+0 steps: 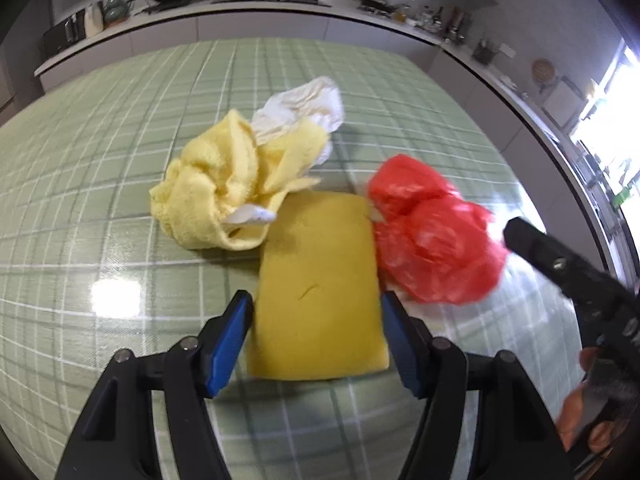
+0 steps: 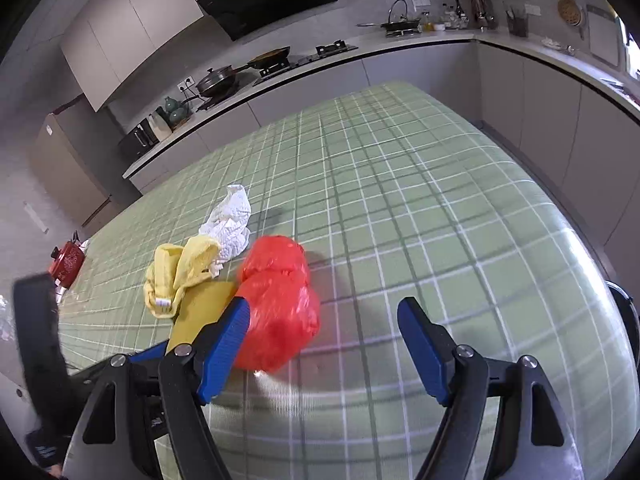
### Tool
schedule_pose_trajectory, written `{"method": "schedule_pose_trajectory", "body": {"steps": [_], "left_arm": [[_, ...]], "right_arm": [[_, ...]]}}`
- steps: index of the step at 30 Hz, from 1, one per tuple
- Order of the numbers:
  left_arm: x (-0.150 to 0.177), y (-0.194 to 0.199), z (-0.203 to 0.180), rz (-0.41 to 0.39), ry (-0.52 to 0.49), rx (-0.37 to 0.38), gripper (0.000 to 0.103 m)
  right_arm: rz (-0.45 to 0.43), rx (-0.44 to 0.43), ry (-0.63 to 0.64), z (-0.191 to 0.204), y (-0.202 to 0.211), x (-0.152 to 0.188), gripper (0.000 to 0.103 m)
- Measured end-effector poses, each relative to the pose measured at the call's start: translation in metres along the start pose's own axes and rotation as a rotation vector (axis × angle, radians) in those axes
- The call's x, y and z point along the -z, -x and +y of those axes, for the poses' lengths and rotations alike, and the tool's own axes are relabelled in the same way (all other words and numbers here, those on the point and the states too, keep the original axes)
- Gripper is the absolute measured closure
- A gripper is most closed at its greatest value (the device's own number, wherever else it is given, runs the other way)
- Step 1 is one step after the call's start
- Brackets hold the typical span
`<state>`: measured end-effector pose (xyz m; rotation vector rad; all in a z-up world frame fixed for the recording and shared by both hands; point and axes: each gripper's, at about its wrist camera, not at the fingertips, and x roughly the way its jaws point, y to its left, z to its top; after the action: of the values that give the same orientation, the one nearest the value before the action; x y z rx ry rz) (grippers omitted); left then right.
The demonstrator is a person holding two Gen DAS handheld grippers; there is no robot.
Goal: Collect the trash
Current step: 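Grasp the yellow sponge with the left tool while the right tool grasps the red plastic bag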
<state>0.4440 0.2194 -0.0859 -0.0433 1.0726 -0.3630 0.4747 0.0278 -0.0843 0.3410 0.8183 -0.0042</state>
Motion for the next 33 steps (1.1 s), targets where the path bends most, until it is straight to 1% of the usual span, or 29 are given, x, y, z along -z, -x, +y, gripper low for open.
{"method": "schedule_pose_trajectory", "body": {"steps": [1, 2, 3, 6, 10, 12, 13, 14, 16, 17, 18, 19, 20, 24, 27, 33], "left_arm": [[0.0, 0.001, 0.002, -0.02, 0.002, -0.005, 0.036], [0.0, 0.001, 0.003, -0.024, 0.007, -0.004, 0.038], [0.001, 0.002, 0.004, -0.029, 0.012, 0.0, 0.042], [0.007, 0.007, 0.01, -0.047, 0.031, 0.012, 0.05], [0.018, 0.016, 0.018, -0.058, 0.054, 0.021, 0.055], [0.023, 0.022, 0.02, -0.069, 0.058, 0.014, 0.055], [0.024, 0.022, 0.021, -0.065, 0.058, 0.014, 0.055], [0.022, 0.019, 0.021, -0.056, 0.056, 0.019, 0.055], [0.02, 0.017, 0.02, -0.052, 0.06, 0.016, 0.051], [0.019, 0.015, 0.018, -0.048, 0.052, 0.015, 0.048], [0.018, 0.014, 0.016, -0.048, 0.041, 0.015, 0.045], [0.017, 0.013, 0.015, -0.052, 0.036, 0.009, 0.045], [0.016, 0.012, 0.013, -0.054, 0.031, 0.008, 0.045], [0.012, 0.008, 0.008, -0.07, 0.022, 0.026, 0.056], [0.012, 0.015, 0.003, -0.097, 0.018, 0.038, 0.061], [0.012, 0.036, -0.017, -0.145, 0.013, 0.087, 0.063]], "right_arm": [[0.006, -0.016, -0.003, 0.0, -0.004, -0.003, 0.025], [0.011, -0.03, -0.003, 0.001, -0.007, -0.005, 0.025], [0.018, -0.038, 0.001, 0.003, -0.012, -0.007, 0.025], [0.044, -0.06, 0.028, 0.014, -0.03, -0.011, 0.025], [0.099, -0.074, 0.049, 0.023, -0.055, -0.009, 0.025], [0.118, -0.078, 0.057, 0.025, -0.063, -0.006, 0.038], [0.131, -0.082, 0.064, 0.026, -0.066, -0.004, 0.048], [0.122, -0.073, 0.084, 0.029, -0.067, -0.003, 0.053], [0.127, -0.068, 0.113, 0.033, -0.069, 0.0, 0.057], [0.126, -0.067, 0.124, 0.034, -0.069, 0.001, 0.061], [0.124, -0.064, 0.135, 0.034, -0.068, 0.001, 0.062], [0.121, -0.063, 0.14, 0.033, -0.066, 0.002, 0.064], [0.115, -0.065, 0.137, 0.032, -0.063, 0.003, 0.065], [0.098, -0.063, 0.104, 0.018, -0.047, 0.004, 0.065], [0.079, -0.055, 0.077, 0.006, -0.035, 0.004, 0.065], [0.048, -0.056, 0.041, -0.015, -0.014, 0.007, 0.065]]}}
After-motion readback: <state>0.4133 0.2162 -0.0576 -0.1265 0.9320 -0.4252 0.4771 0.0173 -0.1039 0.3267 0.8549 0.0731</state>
